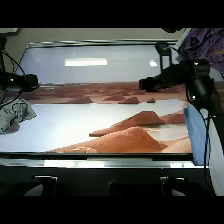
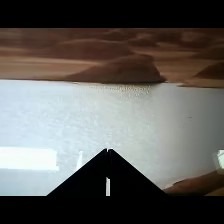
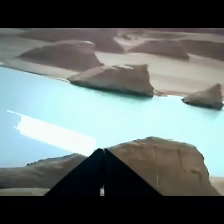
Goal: Fold the clothes and pants, and hang the long-sleeved shirts on hangers.
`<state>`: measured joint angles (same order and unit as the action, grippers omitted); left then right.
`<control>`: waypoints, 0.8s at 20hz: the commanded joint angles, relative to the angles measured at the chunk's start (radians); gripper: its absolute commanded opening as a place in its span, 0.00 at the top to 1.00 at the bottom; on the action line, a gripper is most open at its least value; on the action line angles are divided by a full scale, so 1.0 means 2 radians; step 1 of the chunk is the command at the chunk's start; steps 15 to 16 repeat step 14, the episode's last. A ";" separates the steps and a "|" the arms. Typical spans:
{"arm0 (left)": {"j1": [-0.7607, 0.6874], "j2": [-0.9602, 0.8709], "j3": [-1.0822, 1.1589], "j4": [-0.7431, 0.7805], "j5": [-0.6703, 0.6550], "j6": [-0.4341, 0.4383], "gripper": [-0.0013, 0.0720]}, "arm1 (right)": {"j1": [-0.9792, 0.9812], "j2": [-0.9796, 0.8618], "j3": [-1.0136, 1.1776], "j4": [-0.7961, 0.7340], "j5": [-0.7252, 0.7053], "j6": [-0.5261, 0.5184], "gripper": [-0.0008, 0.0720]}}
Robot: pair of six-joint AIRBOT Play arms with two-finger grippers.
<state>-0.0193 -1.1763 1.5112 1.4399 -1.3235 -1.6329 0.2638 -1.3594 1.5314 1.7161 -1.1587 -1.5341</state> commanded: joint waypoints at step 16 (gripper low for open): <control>-0.001 0.020 -0.029 0.028 0.012 0.002 0.95 | 0.032 0.002 0.001 -0.032 0.017 -0.002 0.94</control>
